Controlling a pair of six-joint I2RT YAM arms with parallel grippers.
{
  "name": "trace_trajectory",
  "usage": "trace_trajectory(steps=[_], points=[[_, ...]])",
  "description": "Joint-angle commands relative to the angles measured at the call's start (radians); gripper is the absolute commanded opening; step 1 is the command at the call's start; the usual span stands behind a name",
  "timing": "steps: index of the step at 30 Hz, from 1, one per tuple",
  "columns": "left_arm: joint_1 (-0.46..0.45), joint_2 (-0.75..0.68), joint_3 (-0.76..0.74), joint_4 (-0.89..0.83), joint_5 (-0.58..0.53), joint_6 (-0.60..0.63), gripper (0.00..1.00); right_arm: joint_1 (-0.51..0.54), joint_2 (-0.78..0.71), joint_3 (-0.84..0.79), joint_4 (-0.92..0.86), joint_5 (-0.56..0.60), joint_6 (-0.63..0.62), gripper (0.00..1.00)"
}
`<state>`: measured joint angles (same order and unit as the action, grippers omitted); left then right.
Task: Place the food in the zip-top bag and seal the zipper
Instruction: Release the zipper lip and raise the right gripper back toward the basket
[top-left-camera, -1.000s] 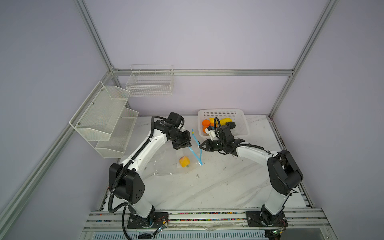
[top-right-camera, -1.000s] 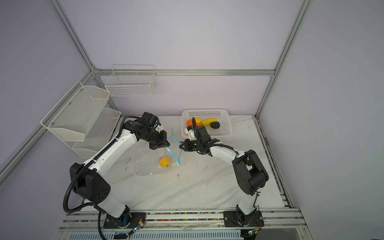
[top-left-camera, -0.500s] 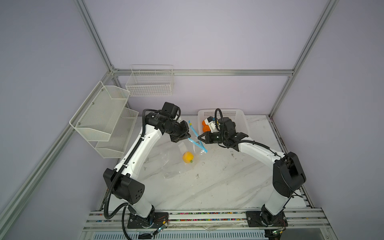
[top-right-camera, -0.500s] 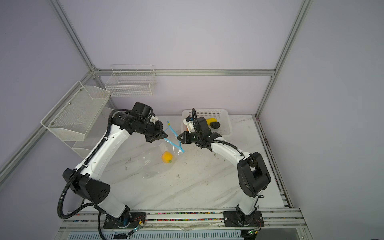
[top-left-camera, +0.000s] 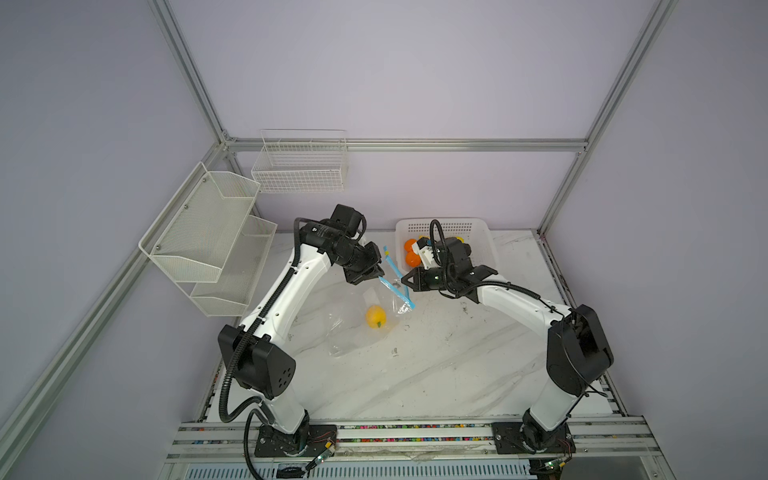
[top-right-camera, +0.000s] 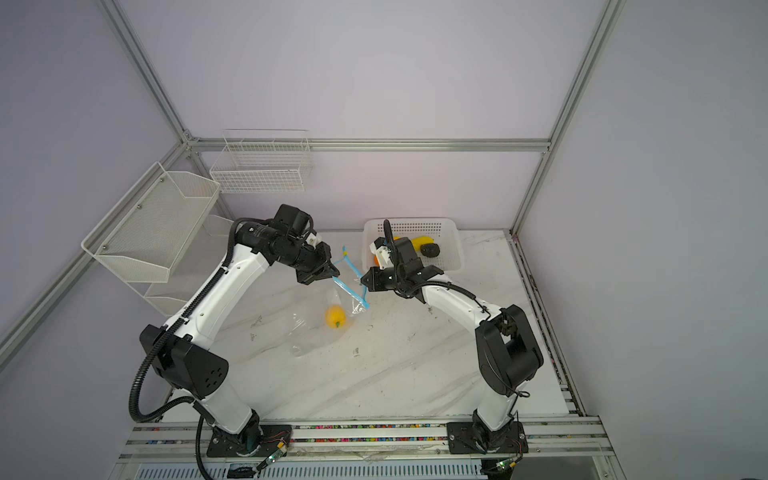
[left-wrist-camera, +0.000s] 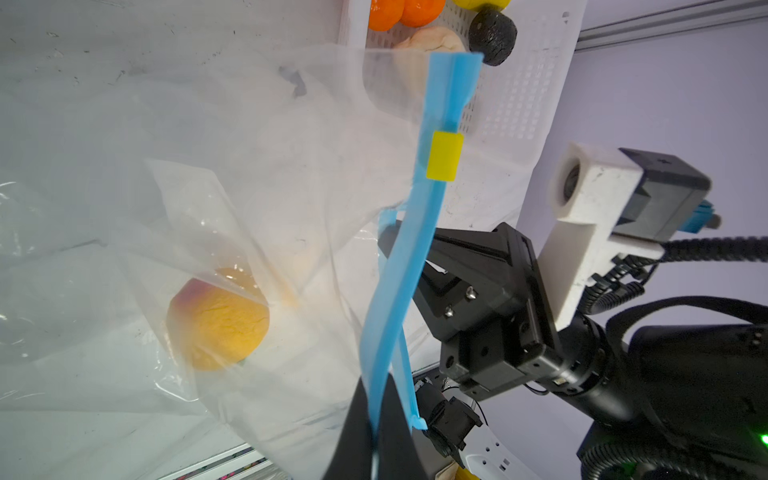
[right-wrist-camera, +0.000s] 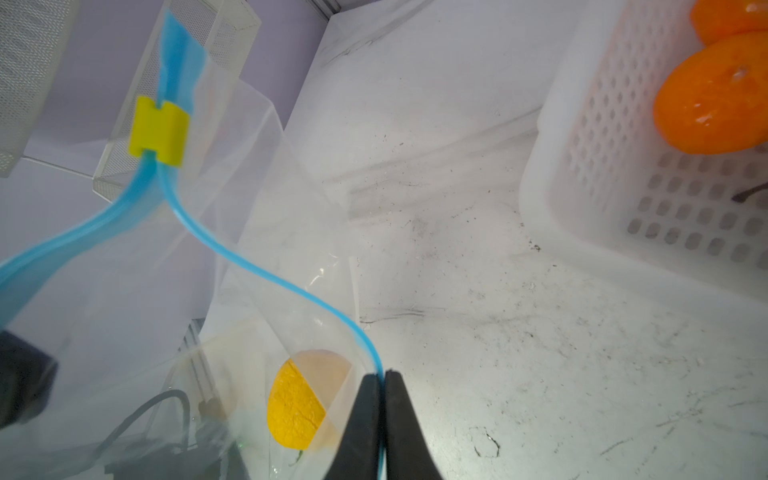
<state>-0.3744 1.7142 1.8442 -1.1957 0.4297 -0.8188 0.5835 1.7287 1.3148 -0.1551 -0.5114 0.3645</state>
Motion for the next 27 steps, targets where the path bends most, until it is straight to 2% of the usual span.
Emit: trace_trajectory(steps=[1,11,22,27], points=[[-0.006,-0.007,-0.053,0.053,0.039,0.037,0.00,0.004,-0.016,-0.022,-0.030,0.020,-0.016,0.11],[-0.023,0.023,-0.126,0.145,0.067,0.087,0.00,-0.011,-0.030,-0.012,-0.057,0.067,-0.012,0.29],[-0.032,0.006,-0.215,0.233,0.086,0.121,0.00,-0.087,-0.104,0.108,-0.199,0.186,-0.090,0.55],[-0.032,0.007,-0.222,0.241,0.096,0.137,0.00,-0.138,-0.050,0.185,-0.228,0.289,-0.114,0.57]])
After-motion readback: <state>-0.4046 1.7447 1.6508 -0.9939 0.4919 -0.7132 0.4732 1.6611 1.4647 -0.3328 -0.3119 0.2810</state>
